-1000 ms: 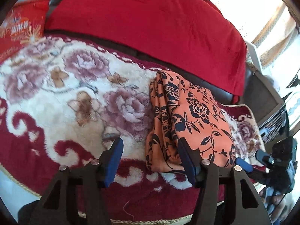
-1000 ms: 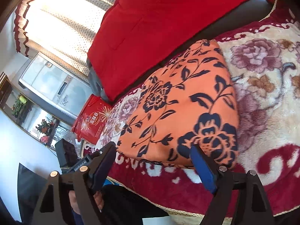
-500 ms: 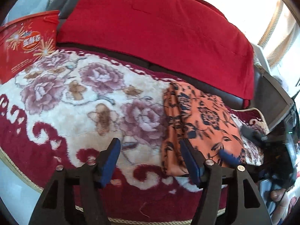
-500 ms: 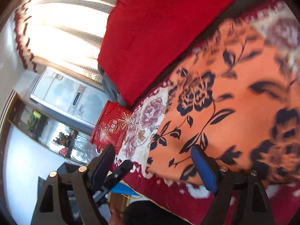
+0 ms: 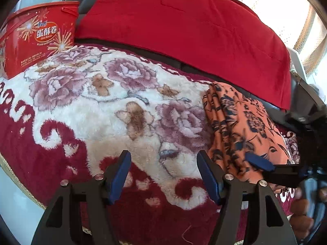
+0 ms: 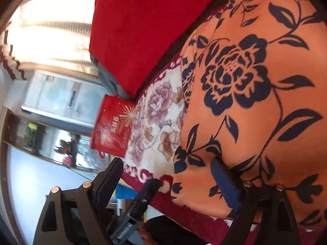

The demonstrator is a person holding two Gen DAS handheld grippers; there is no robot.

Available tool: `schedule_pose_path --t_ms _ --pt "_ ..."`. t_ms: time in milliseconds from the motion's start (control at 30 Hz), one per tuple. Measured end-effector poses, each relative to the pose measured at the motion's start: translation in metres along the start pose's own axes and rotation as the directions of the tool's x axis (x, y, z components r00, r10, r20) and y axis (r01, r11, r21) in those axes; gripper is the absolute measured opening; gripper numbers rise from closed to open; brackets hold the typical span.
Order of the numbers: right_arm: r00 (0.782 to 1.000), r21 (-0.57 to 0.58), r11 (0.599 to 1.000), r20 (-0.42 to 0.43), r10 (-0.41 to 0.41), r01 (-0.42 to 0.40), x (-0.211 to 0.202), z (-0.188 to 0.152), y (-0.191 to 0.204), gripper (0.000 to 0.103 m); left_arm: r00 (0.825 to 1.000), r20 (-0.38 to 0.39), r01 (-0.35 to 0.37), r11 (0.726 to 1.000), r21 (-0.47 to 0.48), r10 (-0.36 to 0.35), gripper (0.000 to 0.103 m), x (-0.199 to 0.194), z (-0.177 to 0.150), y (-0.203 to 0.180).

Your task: Fold small clothes

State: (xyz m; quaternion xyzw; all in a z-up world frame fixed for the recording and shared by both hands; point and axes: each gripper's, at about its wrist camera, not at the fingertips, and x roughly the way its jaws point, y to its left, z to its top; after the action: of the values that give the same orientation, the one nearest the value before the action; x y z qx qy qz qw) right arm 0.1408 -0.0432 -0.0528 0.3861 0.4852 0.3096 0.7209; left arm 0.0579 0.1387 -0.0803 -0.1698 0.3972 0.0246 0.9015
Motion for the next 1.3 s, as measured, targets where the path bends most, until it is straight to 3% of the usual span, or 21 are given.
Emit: schedule_pose_path --t_ms 200,267,367,533,733,900,1033,1167,1200,1300 --pt "0.999 -0.042 0.999 0.04 0.025 -0.023 -0.015 -0.002 0.02 0.09 1.0 0.008 0.006 1.0 -0.018 -0.006 0.068 0.002 0.001 0.003" --pt "1.0 -0.01 1.0 0.017 -0.019 0.019 -0.005 -0.001 0.01 0.091 1.0 0.009 0.004 1.0 -0.013 -0.004 0.068 0.003 0.001 0.003" --pt "1.0 0.02 1.0 -0.015 -0.01 0.01 0.001 -0.002 0.0 0.091 1.0 0.008 0.001 1.0 -0.014 -0.001 0.068 0.003 0.001 0.004" --pt "1.0 -0.054 0.999 0.01 0.001 0.0 -0.033 -0.016 0.017 0.091 1.0 0.005 -0.011 1.0 -0.021 0.011 0.068 0.005 -0.001 0.005" --pt "0.993 -0.068 0.993 0.077 -0.089 0.094 -0.097 -0.061 -0.018 0.091 0.999 0.01 -0.035 0.999 0.023 0.035 0.068 0.005 -0.004 -0.003" --pt "0.954 -0.059 0.964 0.17 -0.246 0.259 -0.148 -0.102 -0.053 0.091 0.999 0.013 -0.04 0.996 0.078 0.039 0.069 0.005 -0.008 -0.011" --pt "0.884 -0.104 0.904 0.281 -0.374 0.415 -0.174 -0.121 -0.054 0.091 0.997 0.041 -0.064 0.987 0.146 0.058 0.069 -0.002 -0.014 -0.023" --pt "0.833 -0.152 0.853 0.353 -0.426 0.5 -0.183 -0.125 -0.046 0.091 0.998 0.022 -0.055 0.979 0.197 0.052 0.074 -0.016 -0.03 -0.043" --pt "0.832 -0.165 0.849 0.357 -0.424 0.503 -0.182 -0.123 -0.044 0.091 0.999 0.018 -0.04 0.979 0.199 0.037 0.074 -0.021 -0.034 -0.047" --pt "0.859 -0.171 0.876 0.348 -0.375 0.452 -0.186 -0.12 -0.045 0.091 0.999 -0.004 -0.031 0.981 0.193 0.033 0.077 -0.037 -0.047 -0.065"
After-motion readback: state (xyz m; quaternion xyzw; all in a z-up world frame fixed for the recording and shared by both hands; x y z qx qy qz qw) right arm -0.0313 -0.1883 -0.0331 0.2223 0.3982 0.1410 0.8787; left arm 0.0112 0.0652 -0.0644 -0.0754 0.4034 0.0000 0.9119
